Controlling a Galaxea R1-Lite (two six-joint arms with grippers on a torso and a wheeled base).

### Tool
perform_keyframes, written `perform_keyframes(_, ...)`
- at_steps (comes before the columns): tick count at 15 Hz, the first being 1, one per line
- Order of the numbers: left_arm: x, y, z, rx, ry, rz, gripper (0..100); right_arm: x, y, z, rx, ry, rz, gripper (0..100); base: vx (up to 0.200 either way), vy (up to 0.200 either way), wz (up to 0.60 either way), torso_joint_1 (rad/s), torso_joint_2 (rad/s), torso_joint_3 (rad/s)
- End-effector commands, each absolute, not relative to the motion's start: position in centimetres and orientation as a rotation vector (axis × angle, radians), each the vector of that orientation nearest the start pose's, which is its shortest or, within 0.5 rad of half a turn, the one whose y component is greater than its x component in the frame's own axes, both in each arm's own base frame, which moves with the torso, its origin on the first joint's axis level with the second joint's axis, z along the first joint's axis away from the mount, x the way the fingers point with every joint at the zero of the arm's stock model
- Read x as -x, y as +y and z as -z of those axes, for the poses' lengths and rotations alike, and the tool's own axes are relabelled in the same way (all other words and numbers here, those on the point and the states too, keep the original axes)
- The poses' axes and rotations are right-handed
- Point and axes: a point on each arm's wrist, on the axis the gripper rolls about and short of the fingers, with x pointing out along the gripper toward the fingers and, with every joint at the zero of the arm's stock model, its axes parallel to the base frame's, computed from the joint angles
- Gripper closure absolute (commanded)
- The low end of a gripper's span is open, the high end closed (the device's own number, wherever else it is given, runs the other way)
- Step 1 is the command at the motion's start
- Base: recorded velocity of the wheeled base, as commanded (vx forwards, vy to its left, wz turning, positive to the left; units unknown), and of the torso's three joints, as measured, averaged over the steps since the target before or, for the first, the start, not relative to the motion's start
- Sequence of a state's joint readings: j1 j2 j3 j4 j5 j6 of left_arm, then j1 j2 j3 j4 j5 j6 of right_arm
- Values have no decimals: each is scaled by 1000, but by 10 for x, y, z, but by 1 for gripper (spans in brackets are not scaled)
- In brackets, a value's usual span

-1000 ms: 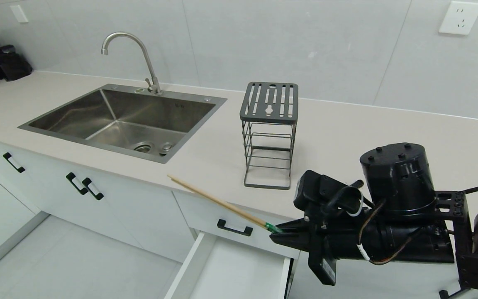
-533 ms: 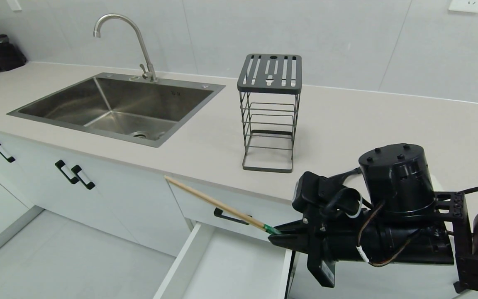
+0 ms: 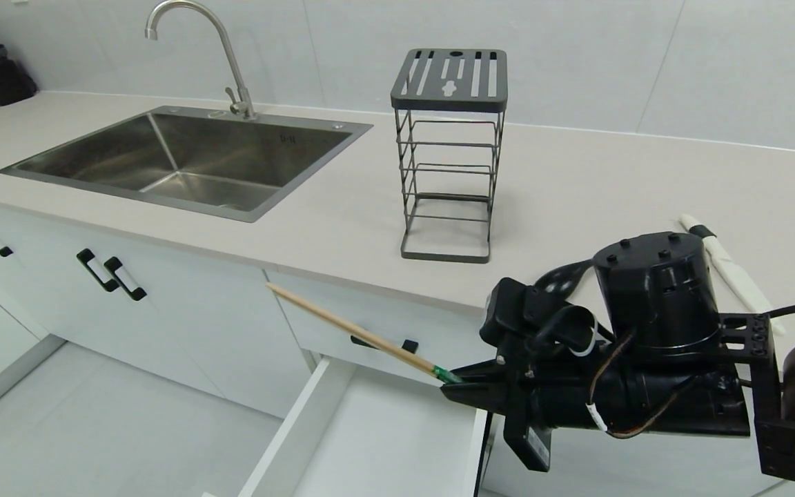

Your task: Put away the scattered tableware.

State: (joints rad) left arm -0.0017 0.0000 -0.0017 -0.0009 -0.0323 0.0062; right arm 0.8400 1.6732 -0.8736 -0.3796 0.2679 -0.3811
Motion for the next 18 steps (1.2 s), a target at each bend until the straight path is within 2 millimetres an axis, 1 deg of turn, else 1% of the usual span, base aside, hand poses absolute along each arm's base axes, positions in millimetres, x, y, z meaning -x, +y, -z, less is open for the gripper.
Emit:
perform_keyframes(1, 23, -1, -76, -6, -2, 34, 0, -193, 228, -185, 461, 209, -1172, 100, 0, 0, 0, -144, 271, 129)
perform_keyframes(6, 23, -1, -76, -8, -3, 34, 0, -179, 231, -186, 465, 200, -1211, 100, 0, 0, 0, -228, 431, 200)
perform_keyframes(7, 23, -1, -76, -6, -2, 34, 0, -174, 234, -187, 455, 203, -1231, 100, 0, 0, 0, -149, 281, 115)
perform_keyframes(9, 23, -1, -76, -6, -2, 34, 0, -171, 235, -188, 438, 209, -1238, 100, 0, 0, 0, -159, 241, 88)
perform_keyframes(11, 23, -1, -76, -6, -2, 34, 0, -168, 242, -189, 443, 209, -1257, 100, 0, 0, 0, -107, 176, 75)
perform_keyframes(12, 23, -1, -76, -6, -2, 34, 0, -168, 248, -189, 450, 228, -1269, 100, 0, 0, 0, -168, 246, 110)
perform_keyframes(13, 23, -1, -76, -6, -2, 34, 0, -170, 254, -194, 467, 269, -1280, 100, 0, 0, 0, -124, 193, 129)
perform_keyframes(14, 23, -1, -76, -6, -2, 34, 0, -171, 257, -195, 478, 298, -1282, 100, 0, 0, 0, -76, 119, 41)
perform_keyframes(15, 23, -1, -76, -6, -2, 34, 0, -174, 262, -196, 514, 379, -1280, 100, 0, 0, 0, -32, 119, 51)
perform_keyframes(16, 23, -1, -76, -6, -2, 34, 0, -175, 263, -195, 531, 414, -1274, 100, 0, 0, 0, -7, 51, 41)
perform_keyframes(18, 23, -1, -76, -8, -2, 34, 0, -182, 272, -189, 546, 428, -1269, 100, 0, 0, 0, -105, 127, 36)
